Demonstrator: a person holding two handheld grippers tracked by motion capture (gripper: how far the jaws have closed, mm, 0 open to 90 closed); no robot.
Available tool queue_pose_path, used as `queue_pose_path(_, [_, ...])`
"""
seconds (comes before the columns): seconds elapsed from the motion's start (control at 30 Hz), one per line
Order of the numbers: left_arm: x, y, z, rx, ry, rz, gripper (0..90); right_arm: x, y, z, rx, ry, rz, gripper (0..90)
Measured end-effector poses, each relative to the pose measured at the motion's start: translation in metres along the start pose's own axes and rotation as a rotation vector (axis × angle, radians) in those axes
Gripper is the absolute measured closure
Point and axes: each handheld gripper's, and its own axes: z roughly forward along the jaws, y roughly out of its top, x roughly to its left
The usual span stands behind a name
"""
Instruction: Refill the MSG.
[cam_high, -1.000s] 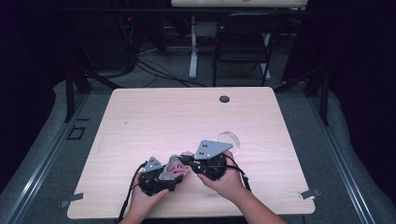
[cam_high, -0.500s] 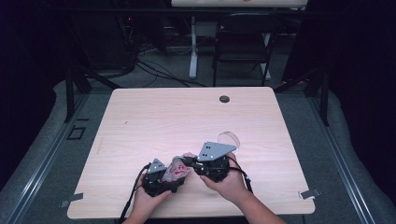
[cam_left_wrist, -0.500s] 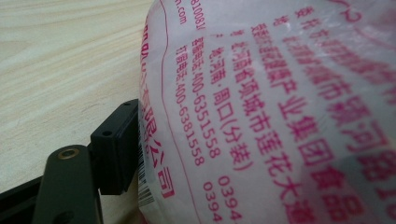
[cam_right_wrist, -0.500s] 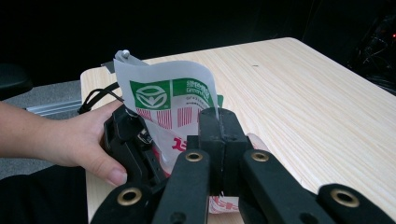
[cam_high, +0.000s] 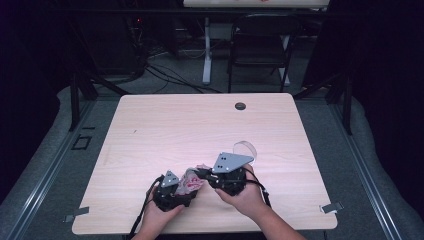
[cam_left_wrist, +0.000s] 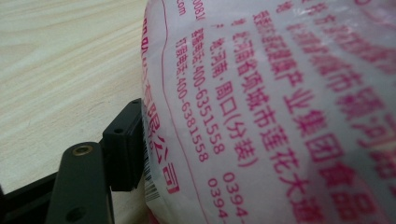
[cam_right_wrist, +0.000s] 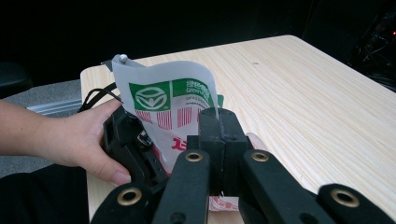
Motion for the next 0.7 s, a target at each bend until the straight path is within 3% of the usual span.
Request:
queue_pose_path(0.3, [-0.0021,0.0001,0.0001,0.011,0.026,0.046,40.4,0.0008,-0.0001,0.0004,-0.001,0.003,-0.002,90.0])
queue_pose_path(0.57, [-0.0002,0.0000,-0.0005,0.004,0.034,0.058,48.1,0.0004,-0.0002,0.0005,-0.002,0.002,0.000,90.0])
queue_pose_path(0.7, [0.0014,-0.0003,-0.0015,-0.005,0.027,0.042,51.5,-0.0005,0.0000,0.0005,-0.003,0.005,0.003,90.0])
